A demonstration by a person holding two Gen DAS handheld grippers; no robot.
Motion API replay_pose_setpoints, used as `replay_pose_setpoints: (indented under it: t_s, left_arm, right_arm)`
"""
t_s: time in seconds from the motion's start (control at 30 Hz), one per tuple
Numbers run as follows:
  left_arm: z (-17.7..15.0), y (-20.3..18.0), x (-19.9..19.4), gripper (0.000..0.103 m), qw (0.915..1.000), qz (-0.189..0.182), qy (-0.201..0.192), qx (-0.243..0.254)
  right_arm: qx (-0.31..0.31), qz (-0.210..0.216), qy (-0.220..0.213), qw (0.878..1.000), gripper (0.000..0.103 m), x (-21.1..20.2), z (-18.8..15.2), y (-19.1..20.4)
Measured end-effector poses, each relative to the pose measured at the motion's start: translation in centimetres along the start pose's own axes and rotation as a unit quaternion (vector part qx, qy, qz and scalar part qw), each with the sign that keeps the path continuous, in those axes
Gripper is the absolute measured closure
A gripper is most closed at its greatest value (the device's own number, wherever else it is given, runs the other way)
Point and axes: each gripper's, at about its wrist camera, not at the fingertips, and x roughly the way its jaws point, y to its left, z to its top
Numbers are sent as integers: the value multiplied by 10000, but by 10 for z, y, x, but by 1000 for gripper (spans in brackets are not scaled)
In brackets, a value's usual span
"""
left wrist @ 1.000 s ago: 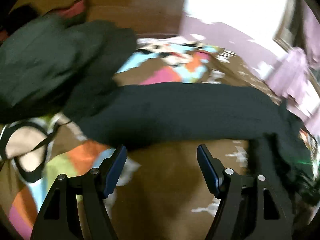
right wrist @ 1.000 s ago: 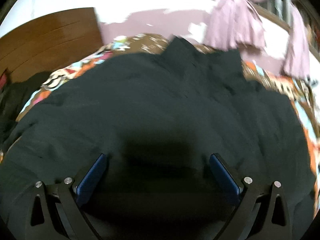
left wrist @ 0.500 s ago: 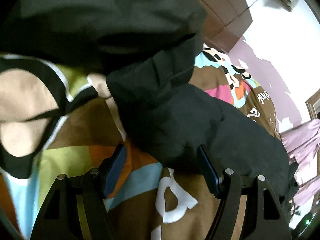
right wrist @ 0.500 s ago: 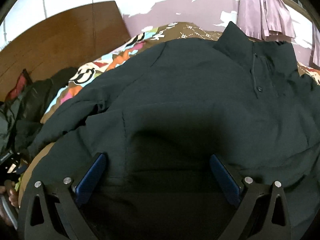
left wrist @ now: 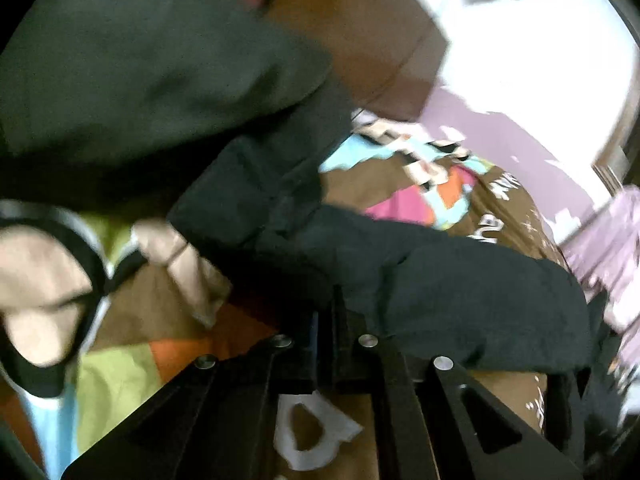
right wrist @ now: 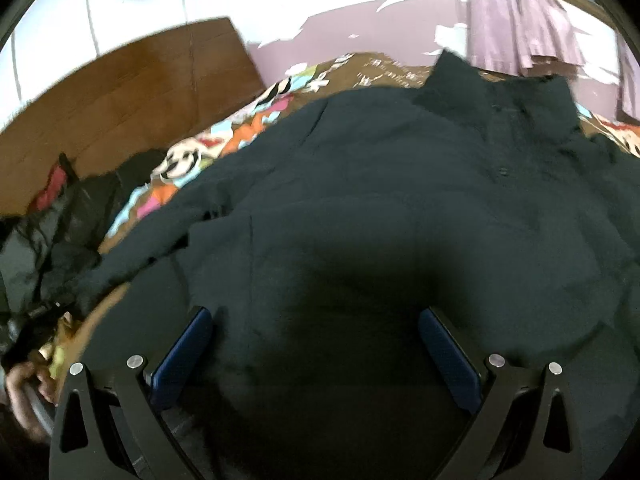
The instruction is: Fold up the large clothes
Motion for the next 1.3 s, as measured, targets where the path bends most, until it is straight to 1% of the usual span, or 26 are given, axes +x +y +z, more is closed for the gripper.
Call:
replay_pose_setpoints:
  t_s: [0.07, 0.13, 0.23, 0.33, 0.43, 0.47, 0.5, 0.53, 0.6, 0.67, 0.7, 0.77, 0.8, 0.83, 0.87, 0.9, 0.93, 0.97, 1.0, 1.07, 1.1, 1.13, 1.17, 1.2, 1.27, 1.3]
  left_arm:
    - [1, -25, -10, 101, 9986, -75, -301, 428]
    - [-1, -46, -28, 101, 9945, -244, -593, 832]
    - [-3, -81, -55, 101, 9833, -584, -1003, 1399]
    - [0, -114, -76, 101, 9709, -970, -1336, 1736]
    - [-2, -148, -109, 101, 9522, -1469, -1618, 2137]
    - [-3, -159, -116, 102, 9463, -1647, -1636, 2249]
    - [-6, -174, -127, 102, 9370, -1932, -1605, 2428]
    - [-8, -184, -131, 102, 9312, -2084, -1580, 2540]
    - [-21, -210, -145, 102, 9105, -2528, -1389, 2964]
    - [-40, -240, -148, 102, 8881, -2788, -1101, 3486]
    - [-57, -256, -150, 102, 8739, -2844, -944, 3828]
    - [-85, -275, -152, 102, 8535, -2864, -734, 4291]
    - [-98, -284, -150, 102, 8450, -2861, -635, 4473]
    - [-117, -295, -148, 102, 8340, -2839, -455, 4709]
    - [-131, -303, -146, 102, 8269, -2833, -298, 4848]
    - [-140, -306, -145, 102, 8225, -2836, -177, 4927]
    - [-152, -312, -141, 102, 8162, -2833, 44, 5035]
    - [-167, -320, -135, 102, 8080, -2801, 368, 5170]
    - [-177, -321, -134, 102, 8022, -2772, 545, 5259]
    - [-204, -330, -129, 102, 7823, -2640, 876, 5573]
    - [-213, -331, -125, 102, 7752, -2604, 940, 5678]
    - [-225, -334, -123, 102, 7659, -2537, 1029, 5818]
    - [-232, -335, -123, 102, 7606, -2488, 1094, 5896]
    - [-238, -336, -120, 102, 7581, -2436, 1120, 5945]
    - [-250, -335, -112, 102, 7537, -2337, 1197, 6025]
    - [-253, -331, -110, 102, 7536, -2330, 1229, 6023]
  right_arm:
    - [187, 68, -89, 9998, 0, -19, 1, -9]
    - [256, 91, -111, 9996, 0, -35, 2, -17]
    - [220, -82, -120, 9997, 0, -59, 0, -29]
    - [222, -204, -108, 9995, 0, -81, -7, -40]
    - [263, -237, -169, 9992, 0, -101, -15, -49]
    - [280, -238, -199, 9991, 0, -107, -17, -53]
    - [309, -241, -234, 9990, 0, -113, -19, -56]
    - [356, -246, -285, 9987, 0, -119, -21, -60]
    - [504, -268, -413, 9975, 0, -132, -23, -70]
    - [681, -411, -543, 9953, 0, -146, -28, -83]
    - [758, -557, -576, 9939, 0, -151, -30, -89]
    - [904, -708, -603, 9916, 0, -160, -34, -101]
    - [1001, -690, -631, 9906, 0, -165, -38, -108]
    - [1083, -666, -657, 9897, 0, -169, -41, -113]
    - [1195, -626, -685, 9885, 0, -173, -44, -120]
    - [1301, -568, -713, 9873, 0, -176, -48, -126]
    - [1429, -478, -753, 9857, 0, -181, -51, -132]
    - [1585, -355, -807, 9834, 0, -185, -56, -139]
    - [1718, -246, -852, 9811, 0, -189, -59, -145]
    - [1959, -26, -935, 9762, 0, -196, -65, -156]
    - [2035, 58, -957, 9744, 0, -198, -68, -159]
    - [2115, 163, -977, 9723, 0, -200, -71, -163]
    - [2232, 341, -993, 9691, 0, -200, -76, -167]
    - [2402, 589, -991, 9639, 0, -199, -80, -172]
    - [2745, 894, -950, 9527, 0, -197, -87, -180]
    - [2895, 1000, -896, 9477, 0, -194, -91, -184]
